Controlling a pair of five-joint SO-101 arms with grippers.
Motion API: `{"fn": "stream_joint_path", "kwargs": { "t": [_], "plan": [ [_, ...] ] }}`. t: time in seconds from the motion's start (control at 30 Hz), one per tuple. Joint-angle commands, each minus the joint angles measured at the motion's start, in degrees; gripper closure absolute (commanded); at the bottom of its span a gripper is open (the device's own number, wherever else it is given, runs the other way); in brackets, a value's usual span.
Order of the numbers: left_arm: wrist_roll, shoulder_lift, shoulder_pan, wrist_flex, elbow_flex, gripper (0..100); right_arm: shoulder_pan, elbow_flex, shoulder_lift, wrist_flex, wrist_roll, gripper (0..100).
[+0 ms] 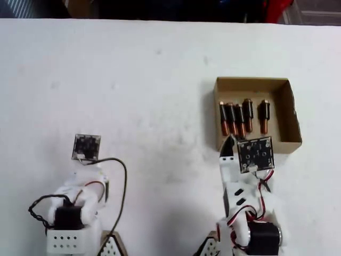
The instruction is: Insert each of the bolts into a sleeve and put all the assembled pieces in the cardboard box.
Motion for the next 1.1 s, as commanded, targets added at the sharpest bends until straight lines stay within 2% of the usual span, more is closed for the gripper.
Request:
{"fn": "stream_joint_path", "kwargs": {
  "t": [0.0, 1.07],
  "plan": [
    [0.5, -0.5, -0.4, 0.5, -0.2, 98, 0.7, 0.8, -0.4, -1.5, -0.2, 98.1],
    [0.5, -0.5, -0.4, 0.5, -0.2, 98, 0.3, 20.4, -0.4, -1.5, -0.7, 97.8]
  ]
}}
